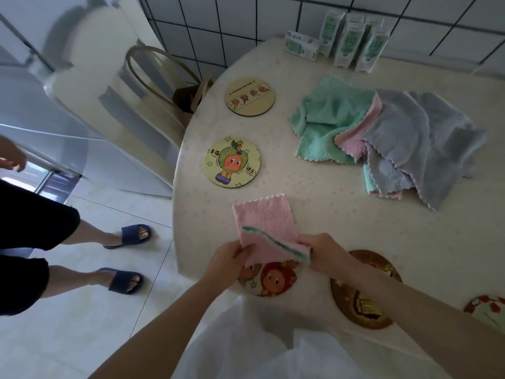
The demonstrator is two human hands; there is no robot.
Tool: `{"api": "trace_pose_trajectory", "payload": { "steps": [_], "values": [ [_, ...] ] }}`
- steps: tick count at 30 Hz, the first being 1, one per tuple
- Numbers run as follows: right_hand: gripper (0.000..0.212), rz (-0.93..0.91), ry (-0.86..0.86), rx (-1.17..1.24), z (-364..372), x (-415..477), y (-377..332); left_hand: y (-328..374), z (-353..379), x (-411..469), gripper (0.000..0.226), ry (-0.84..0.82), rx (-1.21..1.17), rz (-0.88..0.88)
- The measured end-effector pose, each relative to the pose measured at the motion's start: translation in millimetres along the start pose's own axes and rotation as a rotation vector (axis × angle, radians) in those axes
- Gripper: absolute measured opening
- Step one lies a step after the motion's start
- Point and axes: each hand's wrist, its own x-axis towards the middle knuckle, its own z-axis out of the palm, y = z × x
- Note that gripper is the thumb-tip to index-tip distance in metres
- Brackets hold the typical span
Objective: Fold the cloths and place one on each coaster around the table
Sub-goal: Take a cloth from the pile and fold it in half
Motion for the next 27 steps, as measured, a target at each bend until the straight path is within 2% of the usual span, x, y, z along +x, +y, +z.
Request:
{"api": "trace_pose_trajectory", "payload": {
  "steps": [1, 3, 6, 13, 20, 25, 27],
  "values": [
    [0.011, 0.097, 0.045, 0.079, -4.0, 6.6, -2.1, 1.5, -1.6, 6.1, 0.03, 0.008, -0.077, -0.034],
    [0.029, 0.246, 0.065, 0.139, -7.9, 20.7, 0.1, 4.8, -4.6, 17.3, 0.035, 0.038, -0.177, -0.094],
    [0.039, 0.289, 0.051, 0.132, -7.7, 36.0, 0.7, 9.4, -3.8, 29.7, 0.035, 0.076, -0.259, -0.185],
    [0.038, 0.406, 0.029, 0.091, 1.2, 53.7, 7.1, 16.3, -1.1, 37.6, 0.041, 0.125, -0.279, -0.267],
    [0.037, 0.564, -0.004, 0.149, -0.4, 63.5, 6.9, 20.0, 0.7, 41.9, 0.045, 0.189, -0.209, -0.358],
    [0.036, 0.582, 0.024, 0.111, 1.1, 63.1, 3.9, 20.9, -1.8, 37.1, 0.045, 0.266, -0.108, -0.399],
    [0.033, 0.585, 0.031, 0.084, 2.1, 61.9, 1.7, 21.4, -3.8, 33.2, 0.036, 0.291, -0.037, -0.404]
  ]
}}
